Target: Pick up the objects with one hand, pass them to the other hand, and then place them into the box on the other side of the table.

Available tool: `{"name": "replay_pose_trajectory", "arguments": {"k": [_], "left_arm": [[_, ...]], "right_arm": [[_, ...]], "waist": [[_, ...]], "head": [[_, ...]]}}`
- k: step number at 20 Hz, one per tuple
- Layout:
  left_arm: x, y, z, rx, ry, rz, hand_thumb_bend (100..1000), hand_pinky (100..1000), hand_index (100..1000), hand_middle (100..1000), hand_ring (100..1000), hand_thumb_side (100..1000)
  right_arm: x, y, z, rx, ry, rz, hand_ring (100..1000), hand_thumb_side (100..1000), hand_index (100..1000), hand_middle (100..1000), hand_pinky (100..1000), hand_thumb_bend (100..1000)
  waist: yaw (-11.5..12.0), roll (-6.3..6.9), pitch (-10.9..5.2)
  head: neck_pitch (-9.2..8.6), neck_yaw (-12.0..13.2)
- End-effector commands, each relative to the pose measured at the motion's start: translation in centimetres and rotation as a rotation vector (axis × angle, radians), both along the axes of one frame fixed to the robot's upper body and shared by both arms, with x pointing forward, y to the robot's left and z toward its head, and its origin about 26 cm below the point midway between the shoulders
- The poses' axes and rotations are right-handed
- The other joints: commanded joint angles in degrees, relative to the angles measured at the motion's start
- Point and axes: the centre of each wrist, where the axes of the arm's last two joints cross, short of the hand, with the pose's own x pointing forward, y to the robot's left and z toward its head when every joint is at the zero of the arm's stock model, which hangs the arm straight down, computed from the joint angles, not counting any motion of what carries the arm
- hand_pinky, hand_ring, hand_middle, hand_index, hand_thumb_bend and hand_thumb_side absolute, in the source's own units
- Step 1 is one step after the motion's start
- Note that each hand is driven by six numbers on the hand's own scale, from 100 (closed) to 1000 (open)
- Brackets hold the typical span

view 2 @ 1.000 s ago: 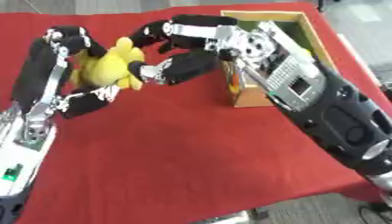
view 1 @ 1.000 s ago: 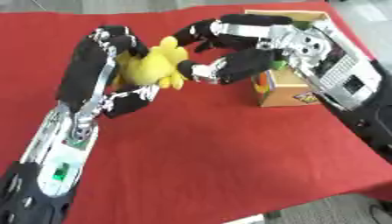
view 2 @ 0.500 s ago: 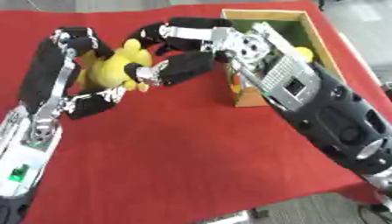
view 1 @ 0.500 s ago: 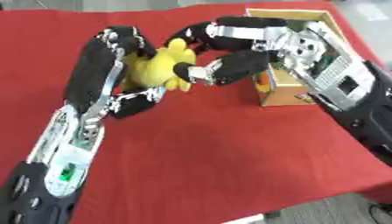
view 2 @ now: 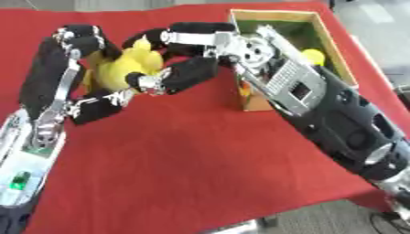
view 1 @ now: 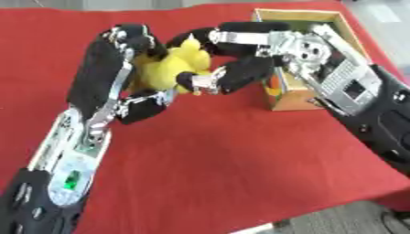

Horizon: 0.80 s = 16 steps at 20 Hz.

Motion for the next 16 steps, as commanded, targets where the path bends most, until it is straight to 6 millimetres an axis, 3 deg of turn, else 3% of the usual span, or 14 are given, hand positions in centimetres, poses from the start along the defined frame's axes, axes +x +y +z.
{"name": "replay_pose_trajectory", "arguments": {"k": [1, 10, 16], "left_arm": [[-0.65, -0.57, 1.4, -0.017, -0.063, -0.019, 100, 592, 505, 373, 495, 100], [-1.26, -0.85, 1.81, -0.026, -0.115, -0.006, 100, 588, 500, 371, 492, 100], [-1.49, -1.16, 1.77, -0.024, -0.119, -0.021, 100, 588, 500, 370, 491, 100]], "right_arm": [[0.09, -0.23, 0.52, -0.012, -0.022, -0.011, 1000, 585, 976, 871, 932, 214], [0.72, -0.65, 0.22, -0.002, -0.008, -0.041, 1000, 590, 965, 854, 924, 200], [0.71, -0.6, 0.32, 0.049, 0.014, -0.045, 1000, 535, 835, 690, 915, 141]], "waist": [[-0.1, 0.04, -1.0], [0.0, 0.12, -0.93], [-0.1, 0.13, -0.81]], "head": [[0.03, -0.2], [-0.12, -0.7], [-0.12, -0.8]]}}
